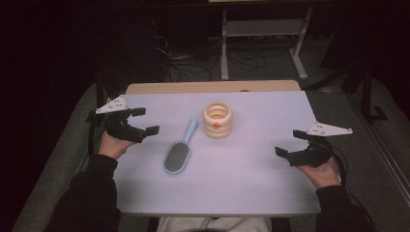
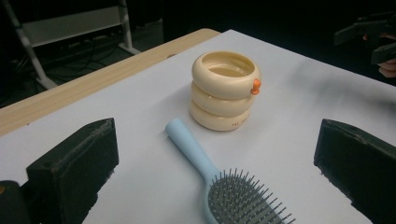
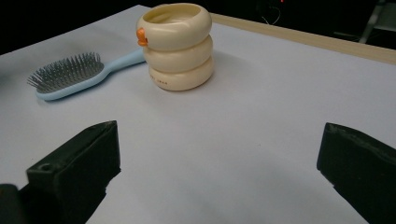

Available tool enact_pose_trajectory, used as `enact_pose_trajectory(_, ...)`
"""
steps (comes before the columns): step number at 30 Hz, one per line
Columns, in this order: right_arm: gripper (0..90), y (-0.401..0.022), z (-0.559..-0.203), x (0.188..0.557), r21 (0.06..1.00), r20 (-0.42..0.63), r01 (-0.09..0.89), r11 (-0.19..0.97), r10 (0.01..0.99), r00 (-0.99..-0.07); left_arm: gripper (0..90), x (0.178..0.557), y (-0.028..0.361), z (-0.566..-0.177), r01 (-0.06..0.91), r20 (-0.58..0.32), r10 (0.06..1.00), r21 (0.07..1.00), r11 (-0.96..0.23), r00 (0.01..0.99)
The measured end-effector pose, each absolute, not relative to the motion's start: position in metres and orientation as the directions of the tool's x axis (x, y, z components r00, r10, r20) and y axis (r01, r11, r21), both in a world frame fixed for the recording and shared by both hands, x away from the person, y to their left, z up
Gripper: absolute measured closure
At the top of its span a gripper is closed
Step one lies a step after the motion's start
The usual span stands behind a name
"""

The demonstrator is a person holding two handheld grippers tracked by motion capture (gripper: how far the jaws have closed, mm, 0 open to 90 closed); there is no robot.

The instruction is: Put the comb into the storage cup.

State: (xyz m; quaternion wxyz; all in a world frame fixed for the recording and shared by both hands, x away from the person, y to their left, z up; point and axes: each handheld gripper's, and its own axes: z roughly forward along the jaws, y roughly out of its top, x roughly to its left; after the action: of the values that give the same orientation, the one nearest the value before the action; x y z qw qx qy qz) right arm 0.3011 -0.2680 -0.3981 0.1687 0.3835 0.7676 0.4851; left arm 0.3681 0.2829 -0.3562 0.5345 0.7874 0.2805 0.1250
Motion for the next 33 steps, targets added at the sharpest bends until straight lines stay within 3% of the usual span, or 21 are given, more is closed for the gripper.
enact_pose_trajectory(33,0.0,-0.267,-0.399,0.302,0.869,0.112,0.43,0.244,0.751,-0.651,0.0,0.41,0.233,-0.386,0.382,-0.151,0.511,0.841,-0.383,0.846)
